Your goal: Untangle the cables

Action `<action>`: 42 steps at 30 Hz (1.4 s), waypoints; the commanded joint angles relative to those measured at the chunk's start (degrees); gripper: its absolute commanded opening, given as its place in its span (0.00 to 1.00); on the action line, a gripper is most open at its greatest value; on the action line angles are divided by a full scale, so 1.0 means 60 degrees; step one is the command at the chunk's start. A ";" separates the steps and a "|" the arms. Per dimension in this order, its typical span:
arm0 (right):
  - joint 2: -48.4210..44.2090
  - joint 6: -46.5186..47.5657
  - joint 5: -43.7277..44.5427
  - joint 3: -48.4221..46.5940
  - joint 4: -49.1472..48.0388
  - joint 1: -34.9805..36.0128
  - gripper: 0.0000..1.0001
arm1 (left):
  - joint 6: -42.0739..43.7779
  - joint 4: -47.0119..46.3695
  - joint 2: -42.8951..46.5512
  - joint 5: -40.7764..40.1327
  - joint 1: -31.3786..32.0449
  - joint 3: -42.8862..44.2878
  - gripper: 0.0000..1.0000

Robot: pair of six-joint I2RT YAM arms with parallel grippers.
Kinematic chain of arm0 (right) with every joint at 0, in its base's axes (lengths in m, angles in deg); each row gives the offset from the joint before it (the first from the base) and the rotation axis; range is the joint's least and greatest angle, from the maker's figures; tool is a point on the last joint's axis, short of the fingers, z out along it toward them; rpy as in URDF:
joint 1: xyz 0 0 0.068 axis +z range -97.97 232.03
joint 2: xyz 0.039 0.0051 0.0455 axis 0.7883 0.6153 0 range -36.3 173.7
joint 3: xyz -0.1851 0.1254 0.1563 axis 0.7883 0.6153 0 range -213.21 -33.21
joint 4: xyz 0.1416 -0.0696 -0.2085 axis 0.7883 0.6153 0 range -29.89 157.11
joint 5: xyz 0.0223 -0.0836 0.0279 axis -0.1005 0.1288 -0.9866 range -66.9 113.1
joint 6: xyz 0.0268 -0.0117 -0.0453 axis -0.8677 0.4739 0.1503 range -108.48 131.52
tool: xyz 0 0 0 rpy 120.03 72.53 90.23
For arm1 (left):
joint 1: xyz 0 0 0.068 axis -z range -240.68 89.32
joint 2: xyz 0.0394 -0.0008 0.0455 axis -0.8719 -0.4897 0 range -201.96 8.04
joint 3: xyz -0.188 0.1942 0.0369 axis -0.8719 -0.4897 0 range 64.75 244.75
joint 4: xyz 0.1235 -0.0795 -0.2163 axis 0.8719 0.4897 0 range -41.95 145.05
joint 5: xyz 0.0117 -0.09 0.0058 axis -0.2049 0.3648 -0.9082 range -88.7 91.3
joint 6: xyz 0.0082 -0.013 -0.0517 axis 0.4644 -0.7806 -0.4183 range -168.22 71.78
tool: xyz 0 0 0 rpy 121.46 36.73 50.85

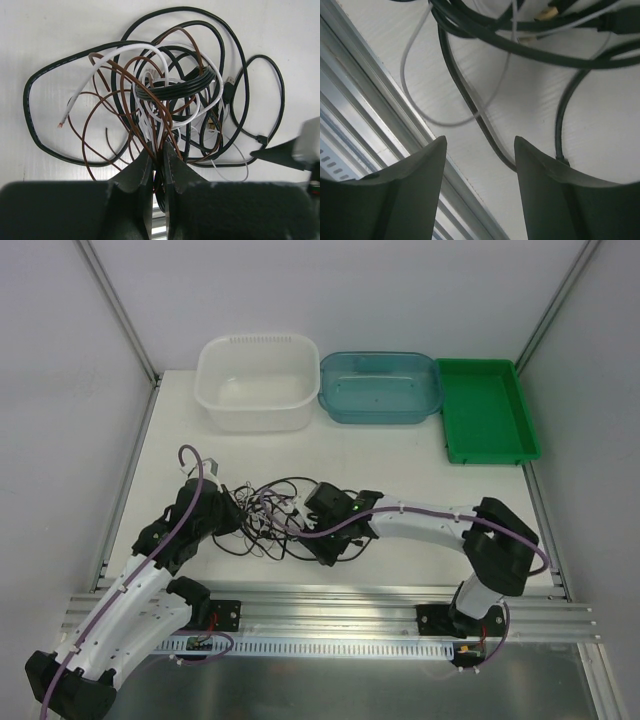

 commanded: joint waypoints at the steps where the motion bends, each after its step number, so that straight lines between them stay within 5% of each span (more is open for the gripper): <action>1: 0.0744 0.1339 -0.0506 -0.0989 0.0119 0.0195 0.59 | 0.0013 -0.0161 0.0130 0.0001 -0.0031 0.0512 0.00; 15: 0.2708 0.1971 0.0709 -0.1886 0.1291 0.1132 0.49 | 0.0320 -0.0074 -0.0250 -0.1564 -0.0045 0.1228 0.00; 18: 0.2753 0.1956 0.1061 -0.1667 0.1350 0.1147 0.38 | 0.0423 -0.0001 -0.0485 -0.1800 -0.0133 0.1536 0.00; 21: 0.2476 0.1913 0.1879 -0.1098 0.1321 0.1147 0.02 | 0.0540 0.0029 -0.0675 -0.1946 -0.0279 0.1727 0.00; 23: 0.2183 0.1738 0.2071 -0.0701 0.1175 0.1118 0.01 | 0.0672 0.0073 -0.0763 -0.2005 -0.0382 0.1772 0.00; 30: -0.1256 0.0157 0.3401 0.1043 0.1612 0.0139 0.01 | 0.1404 0.0409 -0.0968 -0.2738 -0.1552 0.2093 0.00; 34: -0.4488 -0.0606 0.3990 0.1132 0.2549 -0.1325 0.01 | 0.1799 0.0439 -0.1144 -0.2695 -0.2607 0.2299 0.00; 38: -0.6819 -0.0739 0.3130 0.0489 0.3195 -0.3884 0.01 | 0.2063 0.0439 -0.1305 -0.2592 -0.3180 0.2329 0.00; 42: -0.7267 -0.0388 0.2205 -0.0857 0.3722 -0.4331 0.01 | 0.2093 0.0395 -0.1481 -0.1511 -0.3180 0.2008 0.00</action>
